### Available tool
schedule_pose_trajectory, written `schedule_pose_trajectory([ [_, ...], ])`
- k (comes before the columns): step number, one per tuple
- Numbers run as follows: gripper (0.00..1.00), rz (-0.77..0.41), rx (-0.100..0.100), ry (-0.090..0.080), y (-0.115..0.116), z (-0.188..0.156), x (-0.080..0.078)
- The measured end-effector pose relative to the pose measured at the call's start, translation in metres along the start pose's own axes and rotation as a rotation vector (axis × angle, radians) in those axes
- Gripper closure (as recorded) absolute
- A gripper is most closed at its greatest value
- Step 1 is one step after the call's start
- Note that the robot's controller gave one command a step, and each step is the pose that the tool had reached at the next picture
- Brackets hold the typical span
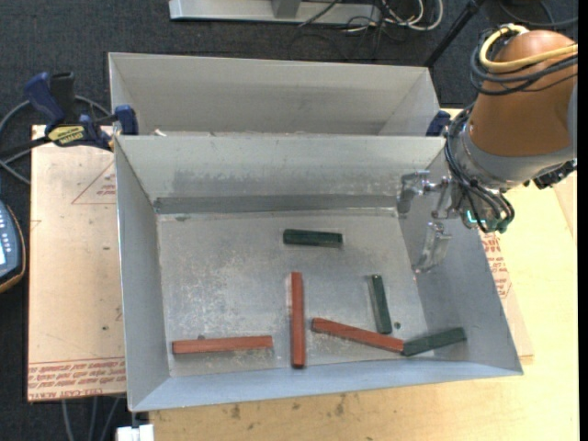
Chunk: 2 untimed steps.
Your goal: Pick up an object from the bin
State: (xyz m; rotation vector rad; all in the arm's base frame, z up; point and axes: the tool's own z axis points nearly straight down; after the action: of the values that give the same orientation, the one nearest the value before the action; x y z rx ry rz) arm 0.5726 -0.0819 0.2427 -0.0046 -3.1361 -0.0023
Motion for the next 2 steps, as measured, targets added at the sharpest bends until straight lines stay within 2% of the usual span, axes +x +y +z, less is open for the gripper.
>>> schedule_pose_trajectory([
  [1, 0.00, -0.001, -0.003, 0.000, 0.082, 0.115, -0.020],
  [2, 0.00, -0.193, -0.001, -0.007, 0.128, 0.174, -0.074],
])
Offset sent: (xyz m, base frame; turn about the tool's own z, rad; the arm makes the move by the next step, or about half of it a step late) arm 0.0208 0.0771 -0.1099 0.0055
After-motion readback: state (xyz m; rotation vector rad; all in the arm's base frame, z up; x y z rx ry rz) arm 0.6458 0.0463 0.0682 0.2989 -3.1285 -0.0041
